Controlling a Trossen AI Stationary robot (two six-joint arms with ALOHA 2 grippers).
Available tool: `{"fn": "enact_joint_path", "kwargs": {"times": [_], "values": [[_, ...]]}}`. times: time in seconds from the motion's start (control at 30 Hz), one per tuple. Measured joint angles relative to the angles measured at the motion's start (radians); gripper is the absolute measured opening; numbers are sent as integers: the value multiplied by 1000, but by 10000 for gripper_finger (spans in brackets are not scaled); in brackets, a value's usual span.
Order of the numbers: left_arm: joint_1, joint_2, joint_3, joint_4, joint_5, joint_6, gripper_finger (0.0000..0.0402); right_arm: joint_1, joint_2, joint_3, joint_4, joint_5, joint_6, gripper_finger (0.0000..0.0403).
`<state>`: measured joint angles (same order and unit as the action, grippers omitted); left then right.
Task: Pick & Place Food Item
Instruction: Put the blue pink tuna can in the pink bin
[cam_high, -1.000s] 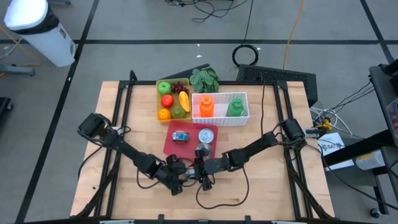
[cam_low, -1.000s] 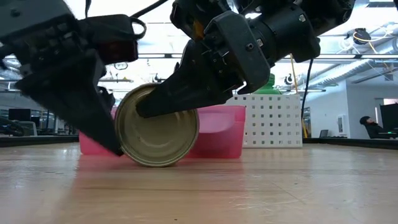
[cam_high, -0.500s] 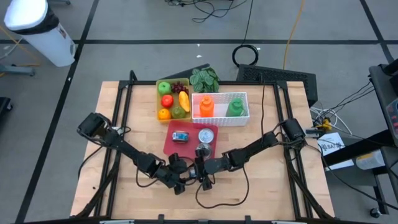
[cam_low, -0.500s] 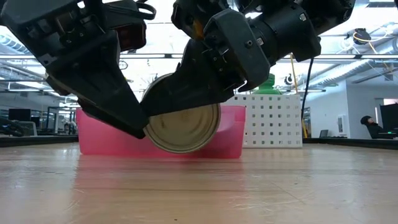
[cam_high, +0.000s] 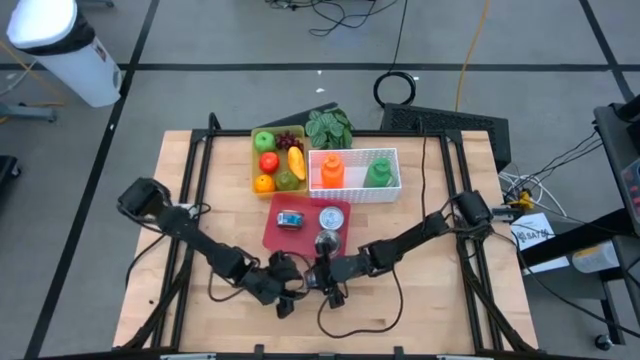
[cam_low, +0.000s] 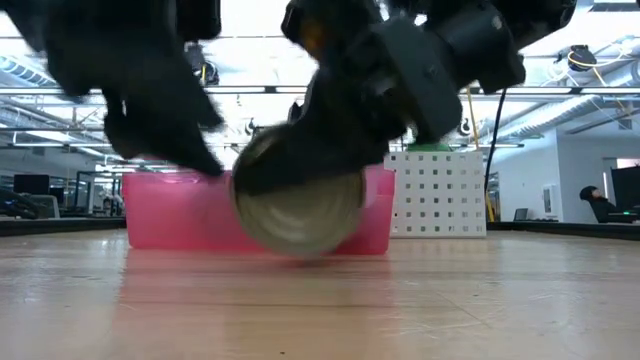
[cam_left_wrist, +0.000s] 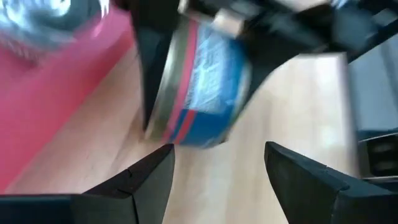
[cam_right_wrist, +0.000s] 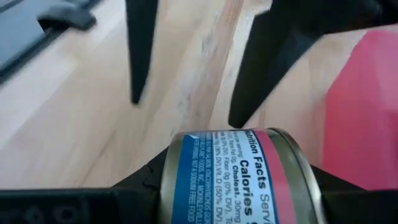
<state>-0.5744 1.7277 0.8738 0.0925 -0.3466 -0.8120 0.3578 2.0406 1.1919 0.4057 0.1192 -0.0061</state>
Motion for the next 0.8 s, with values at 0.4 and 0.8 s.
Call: {"fn": "enact_joint_path", "kwargs": {"times": [0.4, 0.8], "values": [[-83, -301, 0, -2, -243, 225, 260, -19, -56, 67, 93, 147, -193, 164], [-68, -290, 0, -13, -343, 287, 260, -220, -55, 90, 41, 55, 85, 164]]}}
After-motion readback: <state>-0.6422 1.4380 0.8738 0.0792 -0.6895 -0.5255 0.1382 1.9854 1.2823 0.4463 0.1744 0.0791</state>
